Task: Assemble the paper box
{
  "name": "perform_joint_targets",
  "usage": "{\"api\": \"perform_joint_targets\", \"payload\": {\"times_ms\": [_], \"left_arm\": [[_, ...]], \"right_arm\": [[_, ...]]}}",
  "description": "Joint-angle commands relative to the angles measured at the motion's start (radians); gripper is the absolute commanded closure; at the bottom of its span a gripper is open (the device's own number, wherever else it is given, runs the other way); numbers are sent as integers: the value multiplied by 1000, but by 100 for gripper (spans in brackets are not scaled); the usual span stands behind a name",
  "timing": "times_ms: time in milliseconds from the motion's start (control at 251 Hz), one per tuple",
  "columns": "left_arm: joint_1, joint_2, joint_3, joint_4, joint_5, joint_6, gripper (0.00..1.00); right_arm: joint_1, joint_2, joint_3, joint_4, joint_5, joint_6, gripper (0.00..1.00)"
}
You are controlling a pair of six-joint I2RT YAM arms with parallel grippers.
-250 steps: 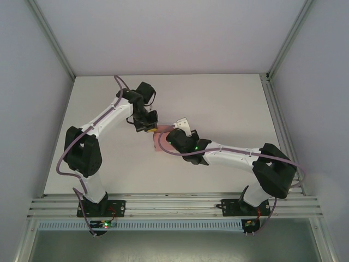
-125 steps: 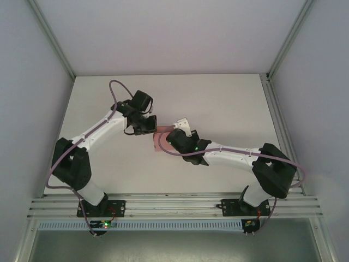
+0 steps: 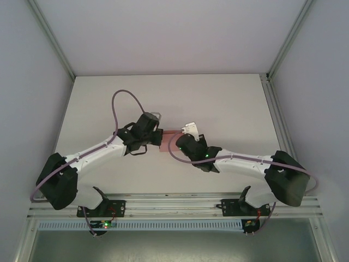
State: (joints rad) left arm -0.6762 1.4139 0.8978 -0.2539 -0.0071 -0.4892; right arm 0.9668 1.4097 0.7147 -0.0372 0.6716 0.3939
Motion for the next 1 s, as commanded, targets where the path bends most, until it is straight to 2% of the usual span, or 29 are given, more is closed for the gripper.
{"api": "perform_joint_targets", "payload": {"times_ms": [0, 72, 164, 307, 355, 443, 467, 543, 627, 806, 998], "left_arm": [[-99, 97, -160, 36, 143, 32, 100], [-122, 94, -209, 61, 81, 56, 100], [-137, 90, -233, 69, 26, 74, 100], [-163, 73, -235, 84, -31, 107, 100], [-164, 68, -225, 74, -43, 116, 100], [-170, 63, -213, 53, -80, 131, 100], [-170, 63, -214, 52, -88, 130, 100], [-176, 67, -214, 60, -99, 136, 100], [-194, 74, -206, 49, -135, 128, 100], [-248, 70, -212, 59, -225, 123, 100], [-275, 60, -247, 90, -278, 87, 100]], "right_arm": [[21, 20, -82, -29, -274, -33, 100], [12, -29, -86, -41, -294, -31, 100], [-45, -106, -75, -70, -387, 12, 71], [-168, -227, -43, -75, -590, 60, 53], [-191, -268, -31, -79, -644, 51, 41], [-224, -348, -20, -96, -637, 83, 27], [-235, -371, -26, -93, -626, 103, 20], [-276, -427, -47, -54, -614, 155, 4], [-295, -439, -45, -75, -560, 234, 3], [-283, -409, -65, -266, -502, 361, 5], [-222, -448, -220, -212, -455, 423, 12]]}}
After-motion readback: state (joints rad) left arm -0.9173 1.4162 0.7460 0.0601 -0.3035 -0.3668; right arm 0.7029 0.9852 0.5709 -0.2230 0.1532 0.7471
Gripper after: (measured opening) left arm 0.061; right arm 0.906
